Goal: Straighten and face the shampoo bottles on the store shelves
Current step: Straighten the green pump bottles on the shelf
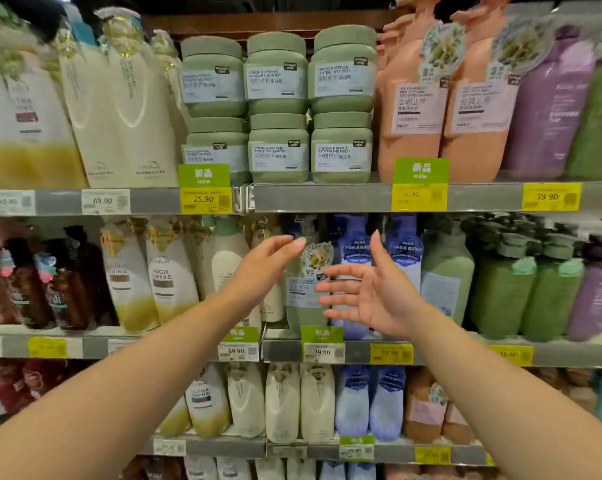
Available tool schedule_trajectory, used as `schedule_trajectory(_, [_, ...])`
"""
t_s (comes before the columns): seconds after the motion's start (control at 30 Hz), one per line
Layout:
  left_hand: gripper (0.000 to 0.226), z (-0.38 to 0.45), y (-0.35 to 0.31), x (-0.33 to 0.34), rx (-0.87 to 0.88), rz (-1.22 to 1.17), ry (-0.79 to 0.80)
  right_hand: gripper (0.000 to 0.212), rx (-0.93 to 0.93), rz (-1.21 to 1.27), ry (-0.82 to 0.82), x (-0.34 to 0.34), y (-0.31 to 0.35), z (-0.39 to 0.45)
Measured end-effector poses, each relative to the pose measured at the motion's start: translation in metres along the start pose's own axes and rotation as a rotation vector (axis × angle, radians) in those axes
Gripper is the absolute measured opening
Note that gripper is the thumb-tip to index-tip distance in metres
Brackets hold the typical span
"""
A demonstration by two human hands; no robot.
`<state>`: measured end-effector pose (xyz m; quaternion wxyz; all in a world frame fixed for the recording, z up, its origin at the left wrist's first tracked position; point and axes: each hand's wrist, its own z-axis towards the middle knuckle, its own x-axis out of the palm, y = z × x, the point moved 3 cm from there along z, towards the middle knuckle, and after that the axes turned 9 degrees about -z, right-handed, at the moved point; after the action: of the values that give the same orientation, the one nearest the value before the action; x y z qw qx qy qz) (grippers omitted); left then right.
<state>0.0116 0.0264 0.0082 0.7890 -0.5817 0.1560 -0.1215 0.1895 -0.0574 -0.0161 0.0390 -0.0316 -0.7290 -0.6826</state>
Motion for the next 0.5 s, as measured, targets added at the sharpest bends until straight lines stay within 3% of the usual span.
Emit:
schedule_trajectory(0.13, [0.075, 0.022, 0.001, 0.006, 0.027, 0.047, -0.046, 0.100, -0.010, 0.024, 0.040, -0.015, 0.000, 0.017])
schedule_trajectory(0.3, [0.024, 0.043, 0.010, 0.012, 0.056, 0.260, -0.079, 0.099, -0.009, 0.022, 0.091, -0.027, -0.009, 0.031])
schedule_trajectory(0.5, [0.049, 0.056, 0.019, 0.023, 0.077, 0.508, -0.079, 0.097, 0.001, 0.018, 0.166, -0.035, -0.016, 0.040])
